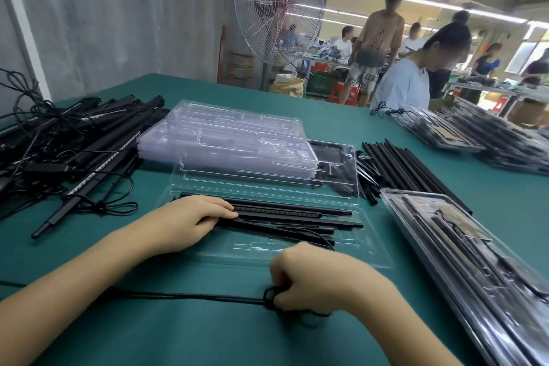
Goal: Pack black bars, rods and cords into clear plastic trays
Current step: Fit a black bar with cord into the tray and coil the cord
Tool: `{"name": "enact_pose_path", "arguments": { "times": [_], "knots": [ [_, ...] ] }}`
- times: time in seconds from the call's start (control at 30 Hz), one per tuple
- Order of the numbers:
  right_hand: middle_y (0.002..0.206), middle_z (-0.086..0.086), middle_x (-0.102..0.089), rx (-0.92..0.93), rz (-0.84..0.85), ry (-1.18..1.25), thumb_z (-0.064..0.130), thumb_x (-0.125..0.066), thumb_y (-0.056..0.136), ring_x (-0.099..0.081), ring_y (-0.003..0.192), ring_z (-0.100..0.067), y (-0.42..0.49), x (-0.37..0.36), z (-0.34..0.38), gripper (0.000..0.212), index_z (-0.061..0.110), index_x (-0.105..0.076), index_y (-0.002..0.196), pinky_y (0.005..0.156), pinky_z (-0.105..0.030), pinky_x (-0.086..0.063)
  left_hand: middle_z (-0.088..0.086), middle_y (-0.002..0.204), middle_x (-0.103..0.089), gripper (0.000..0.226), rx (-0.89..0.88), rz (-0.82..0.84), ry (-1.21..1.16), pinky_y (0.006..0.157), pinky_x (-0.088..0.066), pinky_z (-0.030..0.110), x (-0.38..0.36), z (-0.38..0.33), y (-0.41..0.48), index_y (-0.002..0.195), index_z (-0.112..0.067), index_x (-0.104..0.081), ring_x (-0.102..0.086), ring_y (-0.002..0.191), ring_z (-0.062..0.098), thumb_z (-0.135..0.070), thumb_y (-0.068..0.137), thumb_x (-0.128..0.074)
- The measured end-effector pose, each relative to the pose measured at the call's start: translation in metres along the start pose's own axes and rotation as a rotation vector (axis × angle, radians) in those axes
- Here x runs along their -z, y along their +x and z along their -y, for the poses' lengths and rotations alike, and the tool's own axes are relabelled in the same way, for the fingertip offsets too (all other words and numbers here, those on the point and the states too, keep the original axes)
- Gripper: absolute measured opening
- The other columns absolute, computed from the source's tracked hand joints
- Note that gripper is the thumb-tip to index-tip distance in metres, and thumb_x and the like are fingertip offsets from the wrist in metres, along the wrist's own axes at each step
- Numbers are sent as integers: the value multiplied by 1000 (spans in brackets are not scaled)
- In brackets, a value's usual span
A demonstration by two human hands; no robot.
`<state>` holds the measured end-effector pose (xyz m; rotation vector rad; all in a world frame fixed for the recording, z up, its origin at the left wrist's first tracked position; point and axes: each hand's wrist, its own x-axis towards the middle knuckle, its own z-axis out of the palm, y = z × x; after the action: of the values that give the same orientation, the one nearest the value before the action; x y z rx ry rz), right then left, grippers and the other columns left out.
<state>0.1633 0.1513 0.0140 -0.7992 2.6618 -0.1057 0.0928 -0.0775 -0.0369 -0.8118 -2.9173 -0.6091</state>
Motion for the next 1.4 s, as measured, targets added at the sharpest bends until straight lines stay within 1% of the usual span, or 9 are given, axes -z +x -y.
{"name": "enact_pose_path", "arguments": {
  "times": [0.1,0.3,0.6,0.87,1.03,1.13,1.27,1.33,1.4],
  "knots": [
    [60,3,-51,-131,-86,142,24,-62,79,-44,44,-11,-12,19,-21,12,17,-54,72,39,-20,-35,-36,124,-40,32,39,60,-28,103,-21,9,4,-1,2,124,-40,-57,-35,117,-15,-26,99,-43],
    [51,9,-44,-235,-152,221,24,-65,75,-37,46,-6,-22,46,-59,16,22,-55,63,48,-22,-31,-38,115,-46,31,109,137,-125,90,-21,-4,14,-6,6,114,-43,-59,-41,114,-13,-33,101,-33],
    [44,11,-43,-318,-145,381,19,-64,75,-39,43,-5,-16,51,-92,20,20,-54,58,43,-19,-38,-2,133,-55,40,197,248,-183,109,-33,36,26,-10,14,124,-23,-61,-48,125,14,-43,96,-42],
    [48,6,-48,-395,-163,481,12,-66,75,-40,41,-7,-11,41,-124,25,16,-55,54,44,-21,-38,-23,130,-50,28,154,296,-168,107,-27,17,33,-9,11,120,-39,-57,-43,122,-5,-32,101,-37],
    [38,7,-37,-591,-375,458,11,-66,74,-33,33,-9,-32,41,-149,30,14,-46,53,43,-18,-29,-21,124,-50,45,108,306,-120,98,-27,14,30,-12,14,124,-37,-53,-41,118,-4,-56,94,-26],
    [48,1,-41,-616,-314,398,11,-66,74,-35,41,-11,-24,33,-144,19,12,-51,62,43,-18,-28,-15,122,-52,74,85,319,-103,97,-30,16,30,-14,16,123,-30,-53,-42,116,1,-73,74,-18],
    [58,1,-49,-617,-245,327,6,-63,75,-42,51,-11,-21,38,-129,2,7,-63,77,47,-18,-32,-25,129,-37,74,50,378,-7,107,-24,20,27,-12,12,131,-41,-37,-29,123,-5,-80,68,-34],
    [71,3,-55,-655,-179,188,3,-61,78,-50,61,-8,-20,42,-118,19,8,-66,95,50,-16,-38,-29,129,-30,75,48,389,14,106,-22,17,24,-11,10,134,-42,-31,-24,123,-9,-76,70,-52],
    [100,-3,-58,-641,-235,-32,2,-55,82,-55,91,-16,-15,43,-101,30,11,-62,110,75,-23,-49,-32,127,-28,80,53,367,11,106,-22,16,23,-11,9,133,-43,-29,-22,122,-11,-73,66,-62]
  ]
}}
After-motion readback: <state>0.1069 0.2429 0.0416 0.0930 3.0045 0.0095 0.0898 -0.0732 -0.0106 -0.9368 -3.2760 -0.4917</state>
